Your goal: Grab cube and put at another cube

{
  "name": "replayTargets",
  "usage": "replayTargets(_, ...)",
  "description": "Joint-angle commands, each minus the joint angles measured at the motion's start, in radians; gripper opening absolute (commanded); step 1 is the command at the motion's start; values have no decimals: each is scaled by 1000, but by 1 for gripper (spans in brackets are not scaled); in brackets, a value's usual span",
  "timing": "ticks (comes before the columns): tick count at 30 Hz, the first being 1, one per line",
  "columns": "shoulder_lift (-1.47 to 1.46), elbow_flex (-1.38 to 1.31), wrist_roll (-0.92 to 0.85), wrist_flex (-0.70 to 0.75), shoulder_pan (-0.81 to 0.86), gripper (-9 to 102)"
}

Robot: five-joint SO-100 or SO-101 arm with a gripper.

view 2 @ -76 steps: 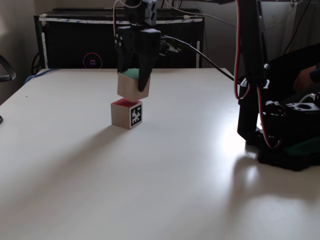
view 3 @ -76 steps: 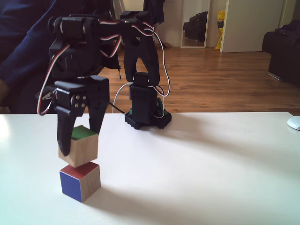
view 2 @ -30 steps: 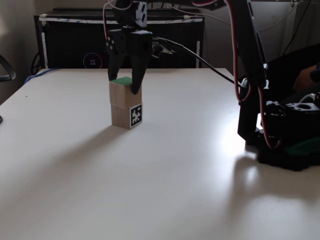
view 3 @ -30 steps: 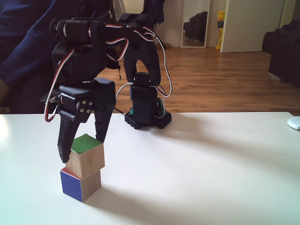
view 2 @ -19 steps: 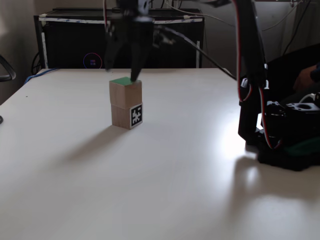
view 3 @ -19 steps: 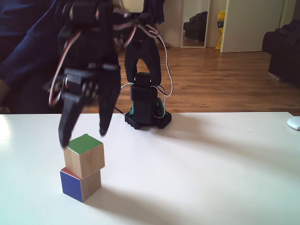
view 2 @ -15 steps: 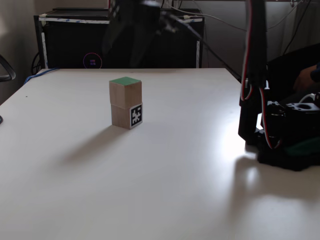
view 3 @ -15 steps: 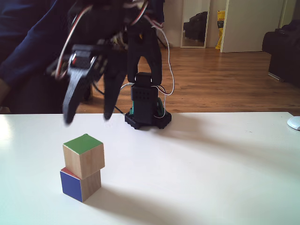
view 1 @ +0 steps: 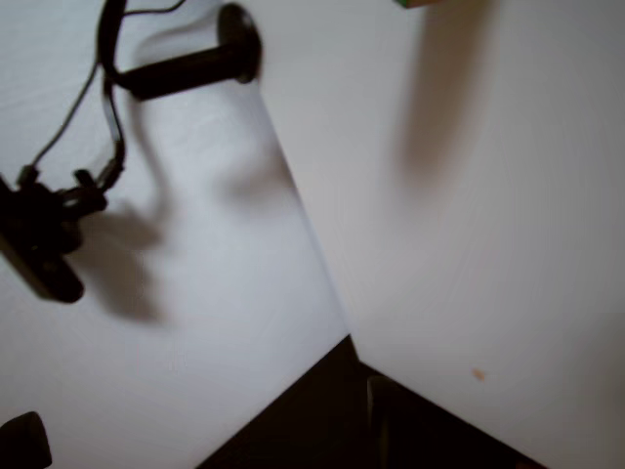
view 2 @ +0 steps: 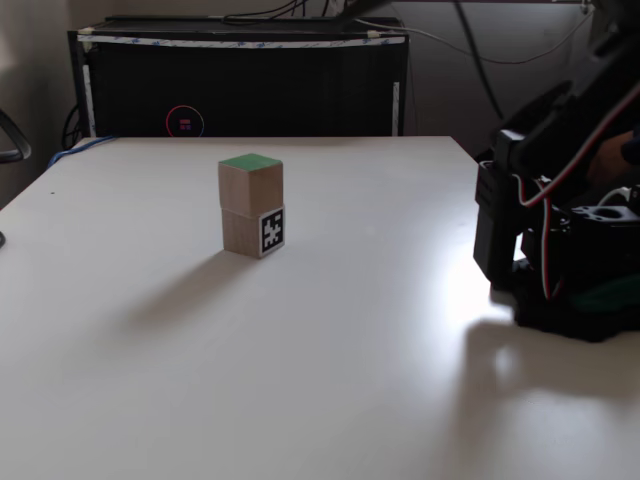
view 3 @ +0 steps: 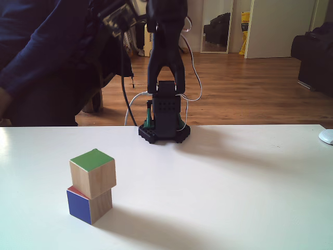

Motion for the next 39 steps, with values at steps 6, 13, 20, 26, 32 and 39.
replayTargets(6, 422, 480, -92, -265, -100, 47)
replayTargets(13, 699, 834, -161, -426, -104, 43)
replayTargets(20, 871, 1069, -167, -454, -149, 34)
replayTargets(26, 873, 1200, -143, -476, -181, 23)
replayTargets(32, 873, 1269, -132, -445, -186, 10)
replayTargets(39, 873, 1378, -227, -422, -127, 4)
